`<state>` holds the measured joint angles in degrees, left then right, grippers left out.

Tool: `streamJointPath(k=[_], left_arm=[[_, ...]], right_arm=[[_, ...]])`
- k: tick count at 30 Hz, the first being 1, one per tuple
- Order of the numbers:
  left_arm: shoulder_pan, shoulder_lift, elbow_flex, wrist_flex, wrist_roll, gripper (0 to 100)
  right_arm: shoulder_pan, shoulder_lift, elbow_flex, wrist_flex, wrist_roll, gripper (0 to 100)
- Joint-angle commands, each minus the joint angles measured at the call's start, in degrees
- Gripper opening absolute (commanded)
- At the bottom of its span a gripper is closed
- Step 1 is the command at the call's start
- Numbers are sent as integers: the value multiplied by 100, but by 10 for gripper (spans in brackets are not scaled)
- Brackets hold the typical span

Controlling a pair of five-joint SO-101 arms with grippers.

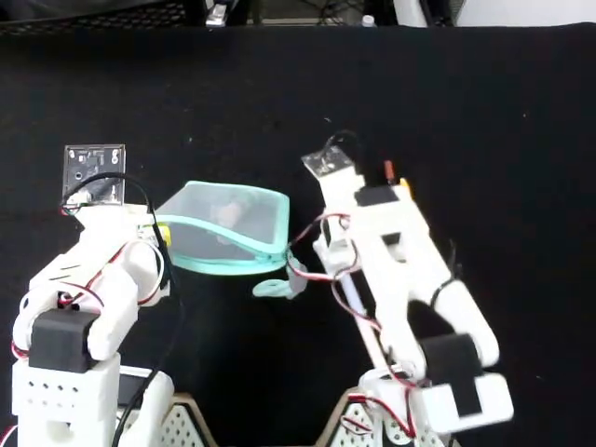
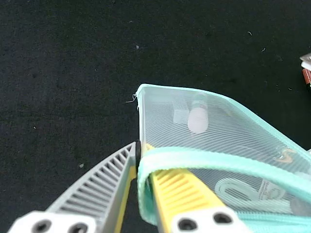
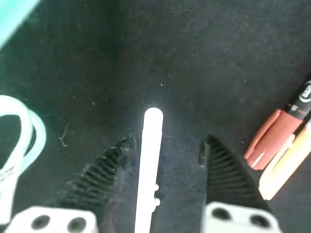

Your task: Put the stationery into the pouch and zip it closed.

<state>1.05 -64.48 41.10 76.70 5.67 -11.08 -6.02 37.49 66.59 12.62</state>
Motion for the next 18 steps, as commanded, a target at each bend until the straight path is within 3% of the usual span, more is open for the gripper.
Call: streamJointPath(k=[1, 18], left_arm=[[22, 18, -22, -132, -9, 30], [22, 18, -13, -132, -9, 30]], right_arm=[[-62, 303, -549, 308, -9, 222], [-79, 1534, -646, -598, 510, 183]])
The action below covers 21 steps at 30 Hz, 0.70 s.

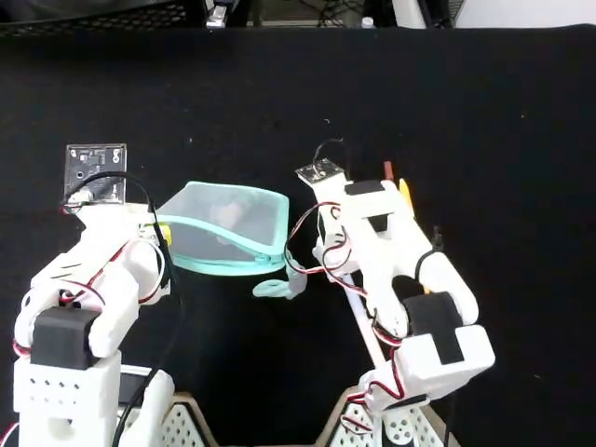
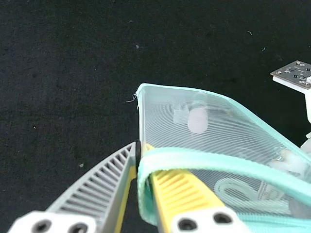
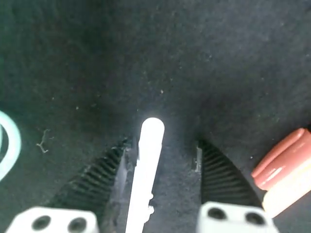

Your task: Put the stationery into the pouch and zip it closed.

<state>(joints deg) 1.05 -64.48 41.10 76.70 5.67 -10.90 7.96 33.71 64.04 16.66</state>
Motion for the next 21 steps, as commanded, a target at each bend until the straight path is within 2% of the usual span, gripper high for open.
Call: streamJointPath(k=[1, 7, 11, 17, 21], left_arm=[[22, 18, -13, -141, -9, 30], [22, 26, 4, -211, -9, 30], [22, 26, 4, -202, -9, 30], [22, 26, 4, -185, -9, 30], [22, 26, 4, -176, -9, 30]], right_arm=[[-105, 119, -268, -325, 105, 183], [-580, 154, -224, -325, 105, 169], [-738, 154, -268, -360, 70, 5], [-571, 57, -224, -316, 62, 12], [-387, -734, 13, -325, 70, 12]])
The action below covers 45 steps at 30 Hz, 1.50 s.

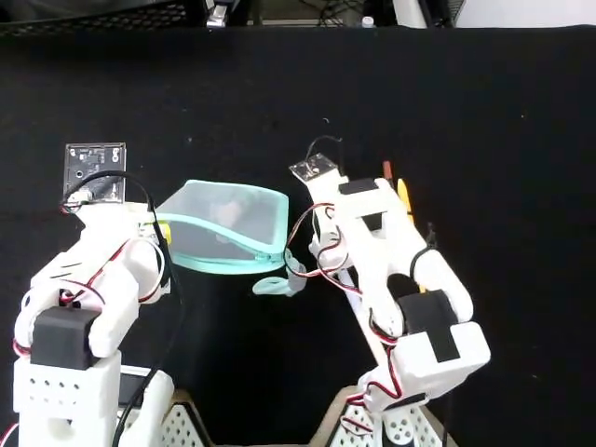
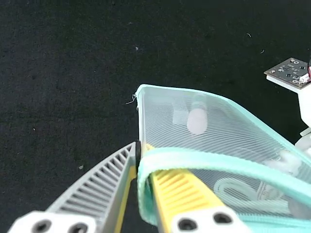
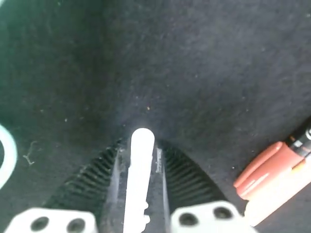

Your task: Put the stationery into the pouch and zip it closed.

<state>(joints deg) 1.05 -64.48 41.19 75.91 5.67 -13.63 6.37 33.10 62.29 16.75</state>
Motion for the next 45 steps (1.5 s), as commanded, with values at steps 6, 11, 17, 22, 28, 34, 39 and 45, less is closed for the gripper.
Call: streamJointPath(k=[6, 11, 17, 22, 28, 34, 39, 45], left_arm=[[22, 26, -4, -105, -9, 30], [22, 26, -4, -97, -9, 30], [22, 18, -13, -88, -9, 30], [22, 18, -391, 396, -9, 30], [22, 18, -567, 563, 18, 30], [22, 62, -567, 527, 26, 30], [22, 70, -567, 527, 35, 30], [22, 62, -567, 527, 35, 30]], right_arm=[[-44, -3345, 576, 695, 70, 12], [-35, -5815, 391, 1644, 79, 12], [-62, -7916, -321, 1767, 88, 12], [-149, -8505, -796, 1169, 44, 12], [-1319, -8347, -1253, 721, -229, 12], [-2303, -7899, -2026, 519, -677, 12], [-2989, -7327, -2062, 123, -677, 12], [-3675, -6923, -2018, -9, -642, 12]])
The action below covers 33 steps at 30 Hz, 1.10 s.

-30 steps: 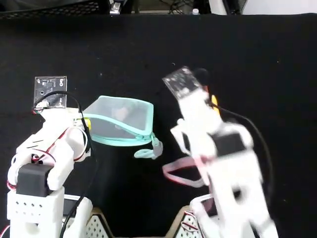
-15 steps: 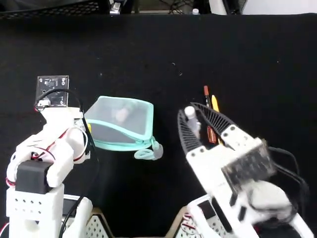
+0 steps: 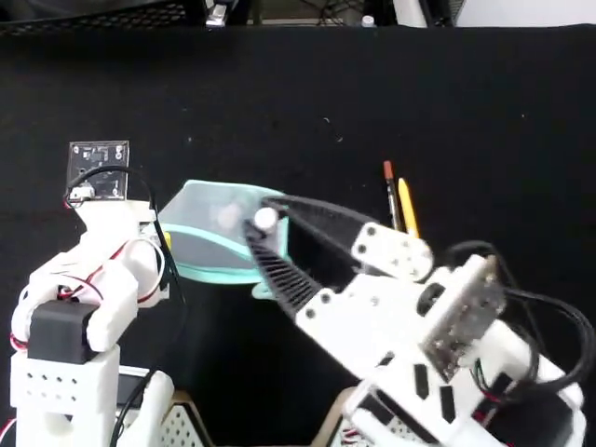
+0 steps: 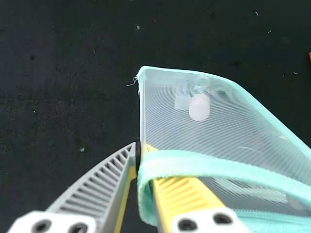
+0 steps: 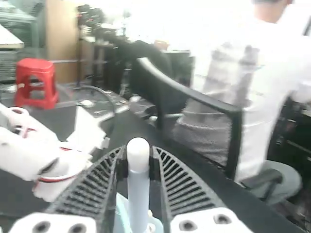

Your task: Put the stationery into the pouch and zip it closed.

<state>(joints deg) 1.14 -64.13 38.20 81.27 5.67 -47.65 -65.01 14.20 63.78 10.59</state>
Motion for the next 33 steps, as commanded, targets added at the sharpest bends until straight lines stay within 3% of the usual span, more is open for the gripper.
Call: streamJointPath(k=[1, 7, 16, 26, 33], left_arm=[[13, 18, -268, -9, 35, 30], [13, 35, -268, -9, 35, 30], [13, -9, -48, -176, 26, 30], [4, 26, 75, -299, 18, 30], [4, -18, 75, -299, 35, 30]], right_arm=[[-352, 242, -84, -193, -18, 12], [-501, 242, 532, -642, 176, 12], [-492, 242, 2193, -2330, 308, 12], [-475, -804, 2923, -1811, 352, 12], [-466, -1349, 4365, -1591, 1046, 12]])
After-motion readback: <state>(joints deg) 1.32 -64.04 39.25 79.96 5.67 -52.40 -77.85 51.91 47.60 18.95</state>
